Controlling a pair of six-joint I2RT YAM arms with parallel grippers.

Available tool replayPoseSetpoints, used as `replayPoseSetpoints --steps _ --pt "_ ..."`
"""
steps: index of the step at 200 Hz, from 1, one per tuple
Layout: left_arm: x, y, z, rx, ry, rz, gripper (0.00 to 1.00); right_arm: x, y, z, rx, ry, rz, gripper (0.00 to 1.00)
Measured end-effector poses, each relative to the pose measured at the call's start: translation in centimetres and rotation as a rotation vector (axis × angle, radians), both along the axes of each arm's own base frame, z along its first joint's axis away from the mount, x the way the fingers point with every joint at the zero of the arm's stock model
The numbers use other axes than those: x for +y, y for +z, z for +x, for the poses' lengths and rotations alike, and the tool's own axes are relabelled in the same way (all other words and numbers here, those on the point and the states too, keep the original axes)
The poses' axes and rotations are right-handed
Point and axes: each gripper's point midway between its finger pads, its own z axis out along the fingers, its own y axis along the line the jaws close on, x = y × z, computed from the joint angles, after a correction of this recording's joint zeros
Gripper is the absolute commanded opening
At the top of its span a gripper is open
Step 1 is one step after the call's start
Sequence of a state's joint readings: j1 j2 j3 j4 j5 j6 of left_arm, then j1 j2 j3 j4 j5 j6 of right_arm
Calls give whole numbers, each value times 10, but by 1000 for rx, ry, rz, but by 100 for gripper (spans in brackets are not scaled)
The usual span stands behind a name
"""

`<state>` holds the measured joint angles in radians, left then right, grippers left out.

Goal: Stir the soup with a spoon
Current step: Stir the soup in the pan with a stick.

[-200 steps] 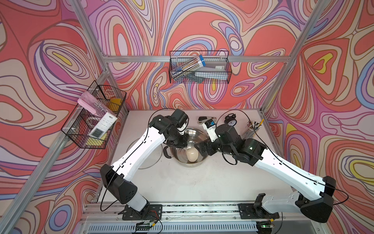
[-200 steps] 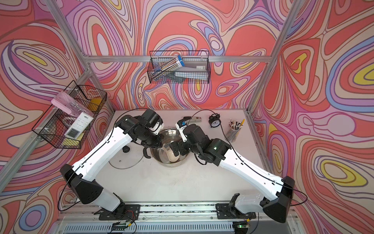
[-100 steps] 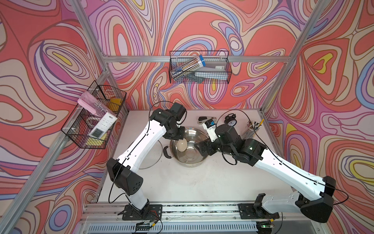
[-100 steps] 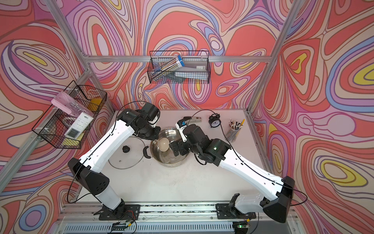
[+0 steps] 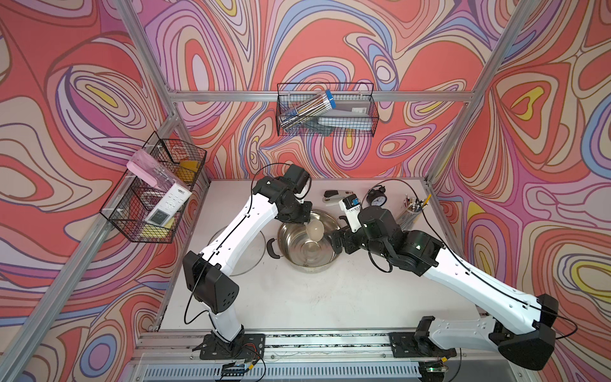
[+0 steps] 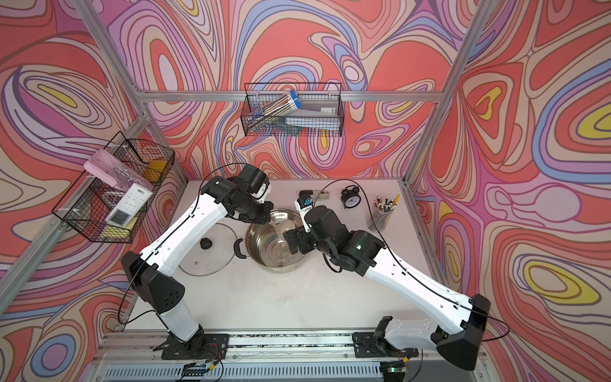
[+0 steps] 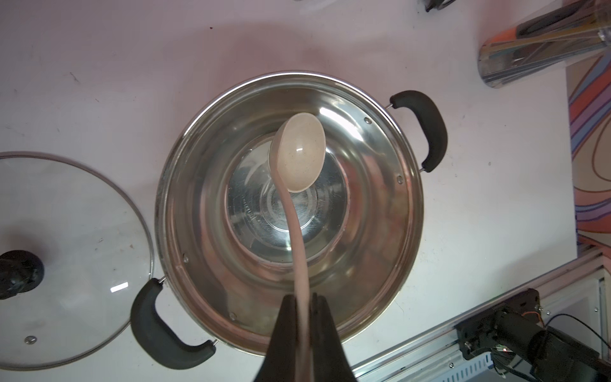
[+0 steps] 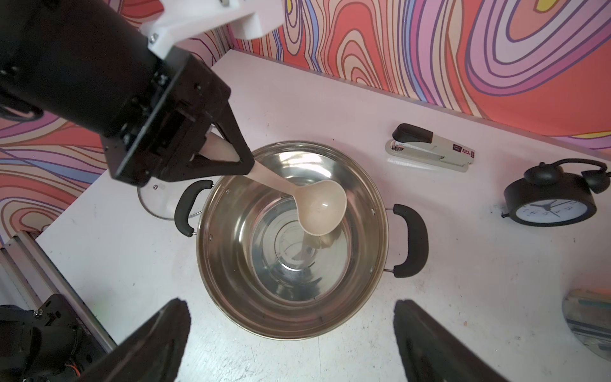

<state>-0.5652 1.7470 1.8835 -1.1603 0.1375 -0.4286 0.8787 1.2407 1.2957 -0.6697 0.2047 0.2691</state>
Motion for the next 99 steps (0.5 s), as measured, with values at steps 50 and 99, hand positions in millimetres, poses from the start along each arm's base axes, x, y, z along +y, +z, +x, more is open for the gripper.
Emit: replayPoseSetpoints --steps 50,99 --pt "-19 -18 -23 73 -43 -20 0 4 -11 0 38 10 -28 98" --pt "3 -23 -52 113 -25 15 0 10 -15 -1 59 34 -35 98"
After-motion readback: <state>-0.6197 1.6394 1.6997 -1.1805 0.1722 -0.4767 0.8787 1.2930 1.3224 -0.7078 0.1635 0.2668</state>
